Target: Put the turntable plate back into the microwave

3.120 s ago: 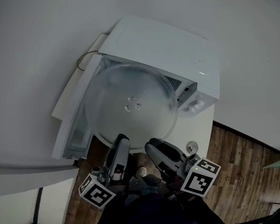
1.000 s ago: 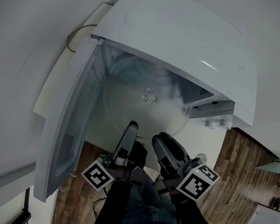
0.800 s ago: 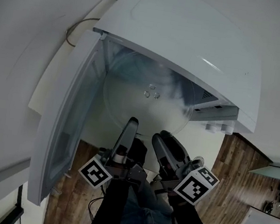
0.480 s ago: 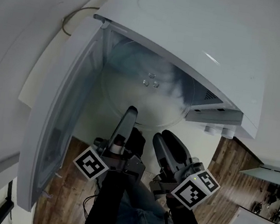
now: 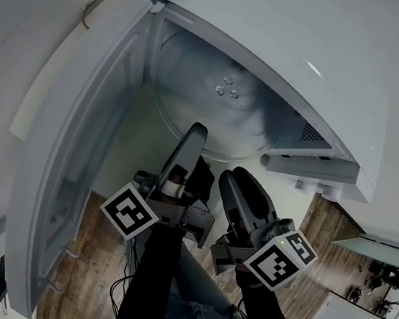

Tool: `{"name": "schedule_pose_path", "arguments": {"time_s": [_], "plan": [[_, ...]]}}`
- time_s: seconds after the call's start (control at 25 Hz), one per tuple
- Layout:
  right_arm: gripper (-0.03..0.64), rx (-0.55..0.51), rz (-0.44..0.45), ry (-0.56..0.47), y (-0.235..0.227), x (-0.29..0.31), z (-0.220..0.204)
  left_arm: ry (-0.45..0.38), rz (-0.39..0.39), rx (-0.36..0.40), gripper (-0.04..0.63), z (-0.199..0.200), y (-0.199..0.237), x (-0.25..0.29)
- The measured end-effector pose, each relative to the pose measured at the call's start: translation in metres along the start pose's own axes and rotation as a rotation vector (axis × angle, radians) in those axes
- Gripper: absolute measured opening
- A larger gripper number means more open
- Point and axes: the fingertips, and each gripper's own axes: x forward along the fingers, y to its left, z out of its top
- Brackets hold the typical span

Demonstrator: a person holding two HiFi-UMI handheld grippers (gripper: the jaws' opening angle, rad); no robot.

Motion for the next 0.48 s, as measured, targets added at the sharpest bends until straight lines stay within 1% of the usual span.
{"name": "schedule_pose_path", "arguments": {"time_s": [0.12,0.28,0.48], "plan": [[0.152,0.006,0.007,-0.024,-0.002,0.009,0.006,0.019,-0.002,0.009,0.089,0.000,0.005,0.007],[0.152,0.025,0.005,-0.047,-0.008,0.017,0.010,0.032,0.001,-0.027,0.091,-0.001,0.012,0.011],[0.152,0.049,0.011,-0.063,-0.013,0.028,0.013,0.062,0.001,-0.018,0.092,-0.001,0.018,0.019]]}}
